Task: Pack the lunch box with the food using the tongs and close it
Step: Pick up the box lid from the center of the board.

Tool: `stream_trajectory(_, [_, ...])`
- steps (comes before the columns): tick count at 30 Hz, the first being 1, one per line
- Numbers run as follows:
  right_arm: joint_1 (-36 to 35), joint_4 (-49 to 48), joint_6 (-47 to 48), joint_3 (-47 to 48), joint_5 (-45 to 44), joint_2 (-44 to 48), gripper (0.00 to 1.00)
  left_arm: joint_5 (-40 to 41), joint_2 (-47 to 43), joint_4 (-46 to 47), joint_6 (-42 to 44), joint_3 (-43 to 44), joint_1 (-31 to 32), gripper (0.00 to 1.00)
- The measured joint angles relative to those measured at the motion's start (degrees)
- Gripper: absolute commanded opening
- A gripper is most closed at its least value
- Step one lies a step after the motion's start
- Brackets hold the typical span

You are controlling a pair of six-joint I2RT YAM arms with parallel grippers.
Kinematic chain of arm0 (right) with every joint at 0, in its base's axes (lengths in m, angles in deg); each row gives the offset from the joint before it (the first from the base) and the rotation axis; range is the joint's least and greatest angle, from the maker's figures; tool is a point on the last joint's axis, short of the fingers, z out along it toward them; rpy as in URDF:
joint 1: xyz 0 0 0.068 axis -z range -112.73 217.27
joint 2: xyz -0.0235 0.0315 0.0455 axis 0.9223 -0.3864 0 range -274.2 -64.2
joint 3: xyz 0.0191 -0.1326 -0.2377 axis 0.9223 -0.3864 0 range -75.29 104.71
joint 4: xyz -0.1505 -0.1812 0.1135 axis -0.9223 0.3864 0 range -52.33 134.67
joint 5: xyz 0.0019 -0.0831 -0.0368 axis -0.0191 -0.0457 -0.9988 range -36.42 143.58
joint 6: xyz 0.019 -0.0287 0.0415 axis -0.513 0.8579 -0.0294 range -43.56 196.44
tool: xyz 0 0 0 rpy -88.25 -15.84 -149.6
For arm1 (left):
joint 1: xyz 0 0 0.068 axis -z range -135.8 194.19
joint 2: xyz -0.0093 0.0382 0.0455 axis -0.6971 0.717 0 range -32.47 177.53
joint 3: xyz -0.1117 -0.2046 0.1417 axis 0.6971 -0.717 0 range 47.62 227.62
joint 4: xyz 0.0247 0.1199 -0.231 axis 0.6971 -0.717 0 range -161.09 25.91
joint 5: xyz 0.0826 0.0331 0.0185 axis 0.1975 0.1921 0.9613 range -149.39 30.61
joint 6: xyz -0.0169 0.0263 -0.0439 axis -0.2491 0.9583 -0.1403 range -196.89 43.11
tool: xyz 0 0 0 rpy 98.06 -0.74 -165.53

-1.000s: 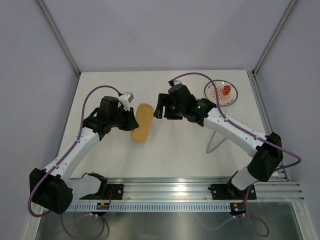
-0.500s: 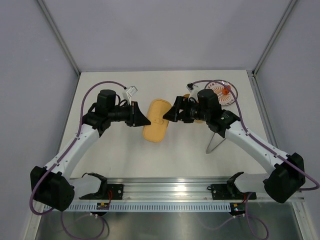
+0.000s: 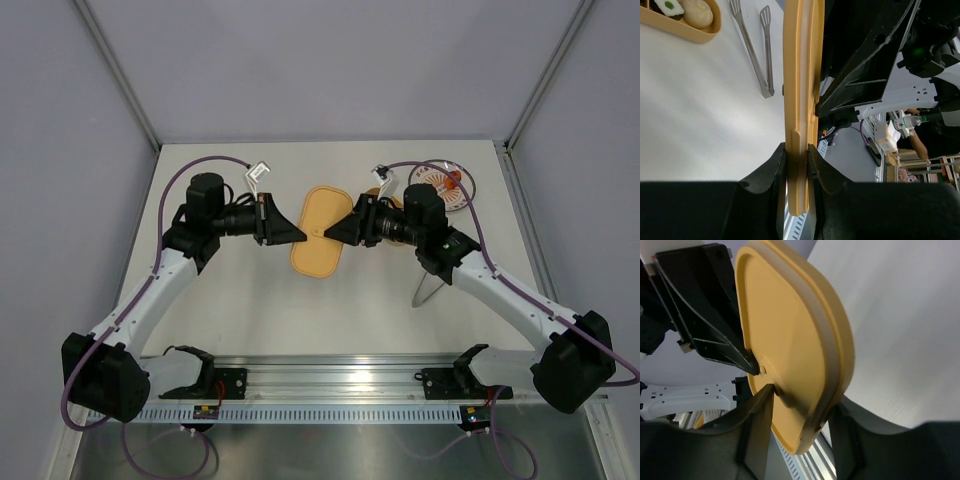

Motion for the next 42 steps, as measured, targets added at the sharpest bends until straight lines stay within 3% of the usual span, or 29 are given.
stream_trajectory(2, [0.1, -1.9, -0.9, -0.2, 0.7, 0.2, 0.38, -0.3, 0.0, 0.6, -0.4, 0.0, -0.2, 0.0])
stream_trajectory(3, [0.3, -2.7, -1.4, -0.4, 0.9, 0.5, 0.28, -0.4, 0.0, 0.7, -0.4, 0.0, -0.4, 0.0])
stream_trajectory(6, [0.5, -4.7, -2.7, -0.8, 2.1, 1.9, 0.11, -0.8, 0.2, 0.6, -0.2, -0.1, -0.7, 0.0])
stream_trajectory(10, [0.5, -5.4, -3.0, -1.6, 2.7, 3.2, 0.0, -2.8, 0.4, 1.0, -0.6, -0.1, -0.8, 0.01])
stream_trajectory(12, [0.5, -5.4, -3.1, -1.7, 2.8, 3.2, 0.0, -3.1, 0.8, 1.0, -0.6, 0.0, -0.8, 0.32])
stream_trajectory(13, [0.5, -5.4, -3.3, -1.9, 2.8, 3.2, 0.0, -3.2, 1.0, 1.0, -0.3, 0.0, -0.8, 0.53])
stream_trajectory(14, [0.5, -5.4, -3.6, -1.9, 2.6, 3.2, 0.0, -2.8, 1.3, 0.9, 0.3, 0.0, -0.8, 0.86])
stream_trajectory(15, [0.3, -5.4, -3.7, -1.9, 1.9, 3.2, 0.0, -2.7, 1.6, 0.4, 0.7, 0.1, -0.7, 0.98])
stream_trajectory(21, [0.3, -0.6, -4.3, -1.1, -4.8, 3.2, 0.0, 2.0, 2.0, -6.3, 4.1, 2.7, -0.3, 0.99])
stream_trajectory(28, [0.3, 21.2, -7.8, 12.5, -22.1, -3.1, 0.0, 21.9, -2.0, -18.1, 12.7, 7.3, 1.0, 0.97])
stream_trajectory(34, [0.2, 36.9, -12.3, 26.2, -31.6, -14.4, 0.0, 36.3, -3.7, -23.5, 17.2, 7.4, 12.5, 0.99])
stream_trajectory(42, [-0.1, 49.3, -17.0, 35.1, -35.2, -23.8, 0.0, 46.2, -3.4, -23.7, 19.1, 7.5, 23.9, 0.99])
